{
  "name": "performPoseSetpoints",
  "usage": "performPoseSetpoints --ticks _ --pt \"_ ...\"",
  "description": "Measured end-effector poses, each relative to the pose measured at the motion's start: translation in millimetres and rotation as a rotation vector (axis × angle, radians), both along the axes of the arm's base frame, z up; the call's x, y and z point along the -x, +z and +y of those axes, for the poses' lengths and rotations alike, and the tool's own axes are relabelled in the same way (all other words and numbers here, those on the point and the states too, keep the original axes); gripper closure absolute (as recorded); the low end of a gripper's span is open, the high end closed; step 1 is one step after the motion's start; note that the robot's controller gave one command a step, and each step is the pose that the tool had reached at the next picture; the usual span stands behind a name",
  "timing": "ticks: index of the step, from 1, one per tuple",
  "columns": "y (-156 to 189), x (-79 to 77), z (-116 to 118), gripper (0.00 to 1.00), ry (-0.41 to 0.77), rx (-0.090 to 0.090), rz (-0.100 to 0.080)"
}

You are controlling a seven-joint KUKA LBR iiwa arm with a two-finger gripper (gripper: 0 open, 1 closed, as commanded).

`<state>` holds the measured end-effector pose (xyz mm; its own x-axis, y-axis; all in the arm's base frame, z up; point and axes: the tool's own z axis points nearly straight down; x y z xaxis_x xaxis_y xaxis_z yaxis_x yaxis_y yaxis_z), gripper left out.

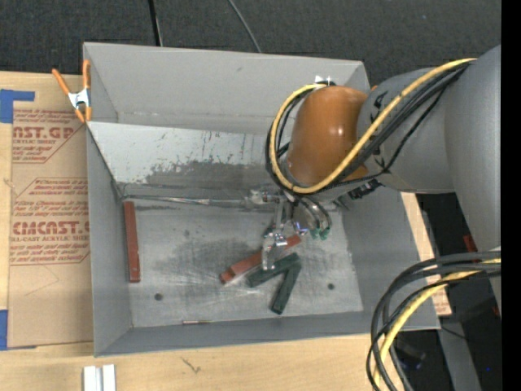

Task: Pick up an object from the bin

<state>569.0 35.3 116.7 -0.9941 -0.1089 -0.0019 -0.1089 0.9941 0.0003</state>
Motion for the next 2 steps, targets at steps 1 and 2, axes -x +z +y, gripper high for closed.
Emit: performPoseSetpoints --ticks 1,2 --pt "-43.0 5.0 -0.7 0.00 -0.110 0.003 0.005" --pt "-42.8 -2.7 17.7 1.00 0.111 0.003 0.007"
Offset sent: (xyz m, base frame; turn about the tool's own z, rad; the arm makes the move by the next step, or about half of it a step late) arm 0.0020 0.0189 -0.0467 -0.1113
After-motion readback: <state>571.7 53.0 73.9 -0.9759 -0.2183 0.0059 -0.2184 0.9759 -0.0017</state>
